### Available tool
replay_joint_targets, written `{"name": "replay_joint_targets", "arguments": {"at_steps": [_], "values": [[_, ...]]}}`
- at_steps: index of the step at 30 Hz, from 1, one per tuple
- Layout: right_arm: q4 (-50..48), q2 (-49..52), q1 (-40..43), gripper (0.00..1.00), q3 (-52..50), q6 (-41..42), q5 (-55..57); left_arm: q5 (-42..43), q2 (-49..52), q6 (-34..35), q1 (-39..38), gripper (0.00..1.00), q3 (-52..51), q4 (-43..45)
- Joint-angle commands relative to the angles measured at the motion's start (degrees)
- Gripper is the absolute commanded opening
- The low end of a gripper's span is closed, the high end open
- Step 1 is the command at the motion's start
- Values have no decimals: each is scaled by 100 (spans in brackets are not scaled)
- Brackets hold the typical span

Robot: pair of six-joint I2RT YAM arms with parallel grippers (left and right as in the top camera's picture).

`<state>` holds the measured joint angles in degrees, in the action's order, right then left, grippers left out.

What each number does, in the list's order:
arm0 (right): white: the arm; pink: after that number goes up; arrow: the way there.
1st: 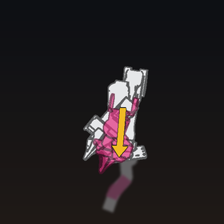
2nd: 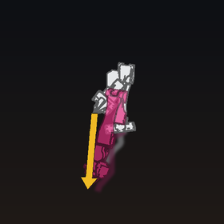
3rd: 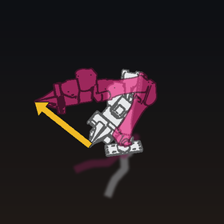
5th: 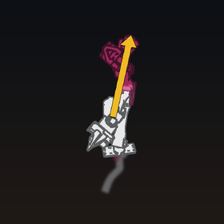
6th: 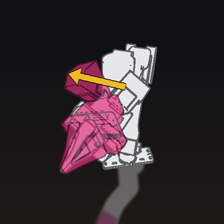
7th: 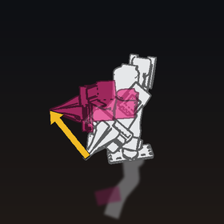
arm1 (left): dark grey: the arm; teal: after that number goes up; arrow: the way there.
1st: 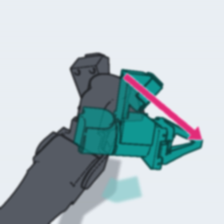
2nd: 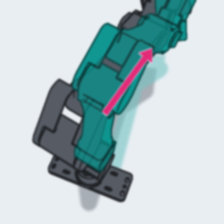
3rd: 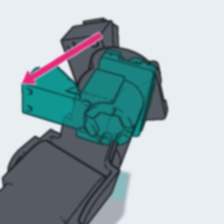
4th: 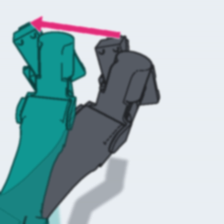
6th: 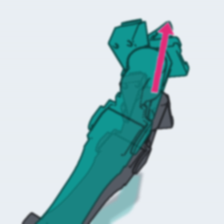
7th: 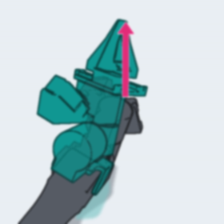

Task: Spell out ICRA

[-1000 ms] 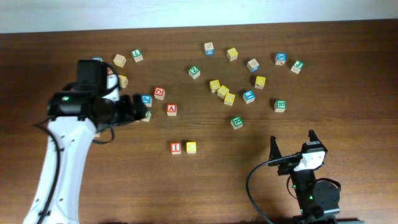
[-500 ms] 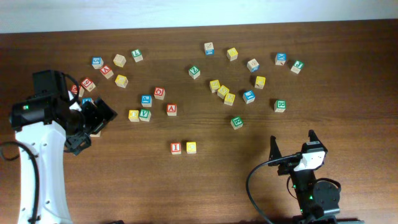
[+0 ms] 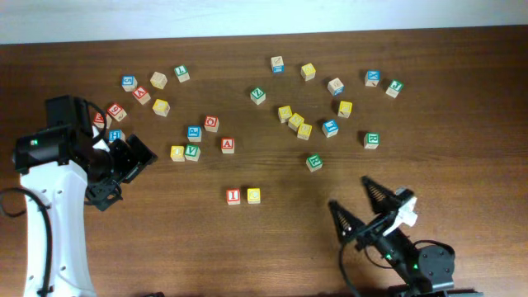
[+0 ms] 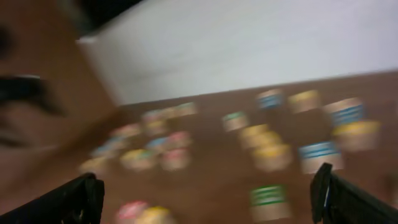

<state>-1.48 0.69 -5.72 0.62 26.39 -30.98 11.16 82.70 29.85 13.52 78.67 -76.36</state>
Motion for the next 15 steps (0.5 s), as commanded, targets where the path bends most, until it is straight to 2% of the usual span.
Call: {"name": "replay_joint_targets", "arguments": {"at_steps": [1,7,9,12,15], "values": [[-177,-33,-31,98,-31,1491,-960,44,-103,52,15,99,98,-4],[-1421,-33,-31,98,-28,1521,-925,44,-103,52,15,99,98,-4],[-2011,-33,-31,98,31,1851,-745,44,-103,52,15,99,98,-4],[-2186,-31,-24,98,389,1867,-374,44,-103,55,15,99,98,-4],[-2107,-15,-24,98,839,1034,-83,44,-103,52,15,99,98,-2]]}}
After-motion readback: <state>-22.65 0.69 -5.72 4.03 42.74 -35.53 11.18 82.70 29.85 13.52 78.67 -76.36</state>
